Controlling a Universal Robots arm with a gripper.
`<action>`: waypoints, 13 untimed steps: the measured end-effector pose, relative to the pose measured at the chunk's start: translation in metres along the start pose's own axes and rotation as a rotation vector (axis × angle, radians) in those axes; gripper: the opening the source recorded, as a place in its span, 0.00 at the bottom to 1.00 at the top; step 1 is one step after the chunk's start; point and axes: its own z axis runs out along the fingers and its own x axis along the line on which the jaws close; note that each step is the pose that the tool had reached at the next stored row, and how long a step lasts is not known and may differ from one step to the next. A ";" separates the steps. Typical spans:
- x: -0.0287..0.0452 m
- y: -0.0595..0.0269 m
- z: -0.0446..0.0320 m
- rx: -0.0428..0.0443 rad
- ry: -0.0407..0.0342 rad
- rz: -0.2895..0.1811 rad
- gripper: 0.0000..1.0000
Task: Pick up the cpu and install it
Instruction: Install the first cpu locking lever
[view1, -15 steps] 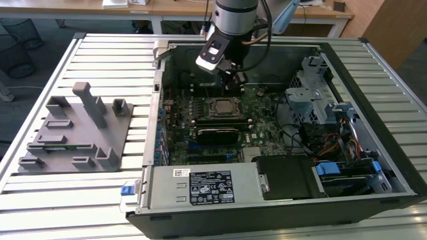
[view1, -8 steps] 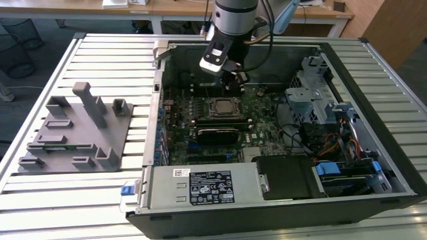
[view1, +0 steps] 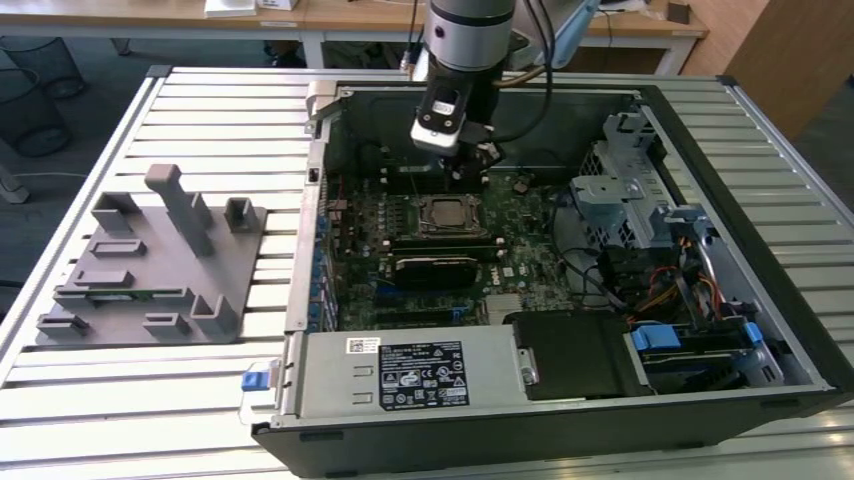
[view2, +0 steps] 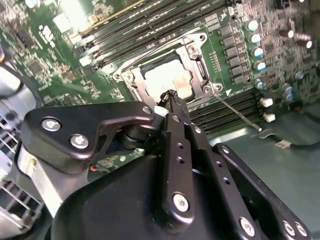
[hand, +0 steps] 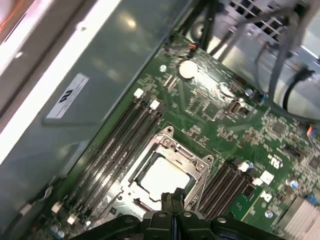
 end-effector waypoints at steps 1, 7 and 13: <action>0.0000 0.0000 0.0000 -0.0002 0.0001 -0.018 0.11; 0.0000 0.0000 0.0000 -0.0006 0.0006 -0.058 0.11; 0.0000 0.0000 0.0000 -0.0007 0.0006 -0.064 0.11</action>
